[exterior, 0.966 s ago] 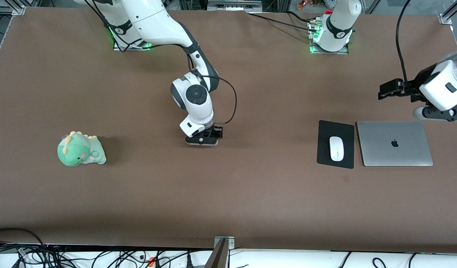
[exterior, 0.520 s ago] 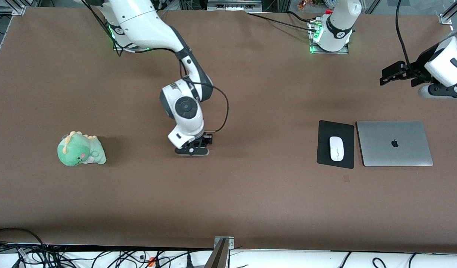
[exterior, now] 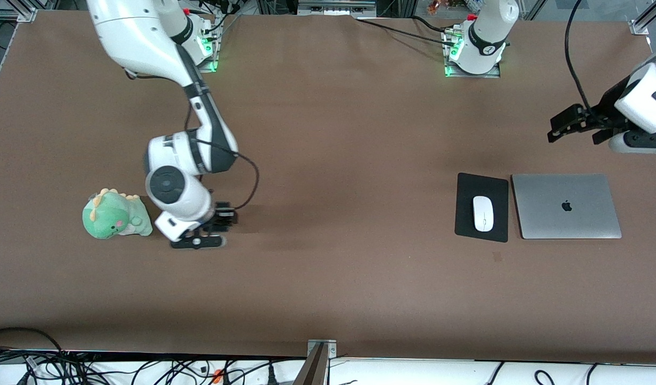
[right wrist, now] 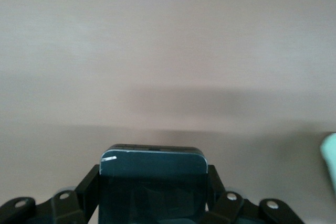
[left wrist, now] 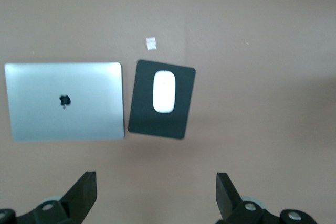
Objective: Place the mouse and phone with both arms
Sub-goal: 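Carry the black phone with the right gripper beside the green plush toy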
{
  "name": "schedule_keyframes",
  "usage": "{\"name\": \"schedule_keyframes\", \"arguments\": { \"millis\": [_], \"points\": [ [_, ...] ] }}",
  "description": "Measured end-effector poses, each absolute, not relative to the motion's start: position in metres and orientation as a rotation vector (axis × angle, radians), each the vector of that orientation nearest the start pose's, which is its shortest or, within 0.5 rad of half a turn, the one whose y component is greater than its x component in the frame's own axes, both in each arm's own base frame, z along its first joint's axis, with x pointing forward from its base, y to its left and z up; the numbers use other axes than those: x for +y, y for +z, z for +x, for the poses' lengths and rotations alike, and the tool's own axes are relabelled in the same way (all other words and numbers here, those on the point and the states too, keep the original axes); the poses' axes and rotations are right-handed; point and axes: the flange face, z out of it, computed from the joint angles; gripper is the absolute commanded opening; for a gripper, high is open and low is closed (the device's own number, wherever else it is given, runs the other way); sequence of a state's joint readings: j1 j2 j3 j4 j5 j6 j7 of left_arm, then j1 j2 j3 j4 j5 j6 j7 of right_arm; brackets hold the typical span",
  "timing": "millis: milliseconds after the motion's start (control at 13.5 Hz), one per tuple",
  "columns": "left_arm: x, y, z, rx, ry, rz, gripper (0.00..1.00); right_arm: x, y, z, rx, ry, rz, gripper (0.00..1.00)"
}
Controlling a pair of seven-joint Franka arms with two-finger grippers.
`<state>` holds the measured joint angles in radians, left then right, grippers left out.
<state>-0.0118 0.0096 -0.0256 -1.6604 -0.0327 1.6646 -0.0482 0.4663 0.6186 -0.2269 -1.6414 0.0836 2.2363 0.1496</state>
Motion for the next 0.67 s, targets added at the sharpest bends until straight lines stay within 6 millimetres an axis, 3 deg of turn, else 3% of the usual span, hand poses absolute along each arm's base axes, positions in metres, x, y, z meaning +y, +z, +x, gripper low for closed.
{"name": "schedule_keyframes", "arguments": {
  "millis": [149,297,446,669],
  "points": [
    [-0.027,0.569,0.566,-0.001,-0.028,-3.145,1.00,0.131,0.245,0.649,-0.139,-0.106,-3.192,0.12],
    [-0.029,0.566,0.563,0.007,-0.028,-3.139,1.00,0.097,0.216,0.623,-0.158,-0.190,-3.189,0.12],
    [-0.031,0.570,0.558,0.013,-0.018,-3.138,1.00,0.083,0.194,0.600,-0.165,-0.232,-3.191,0.12],
    [-0.037,0.573,0.551,0.032,0.015,-3.136,1.00,0.080,0.180,0.585,-0.168,-0.255,-3.191,0.17]
  ]
}}
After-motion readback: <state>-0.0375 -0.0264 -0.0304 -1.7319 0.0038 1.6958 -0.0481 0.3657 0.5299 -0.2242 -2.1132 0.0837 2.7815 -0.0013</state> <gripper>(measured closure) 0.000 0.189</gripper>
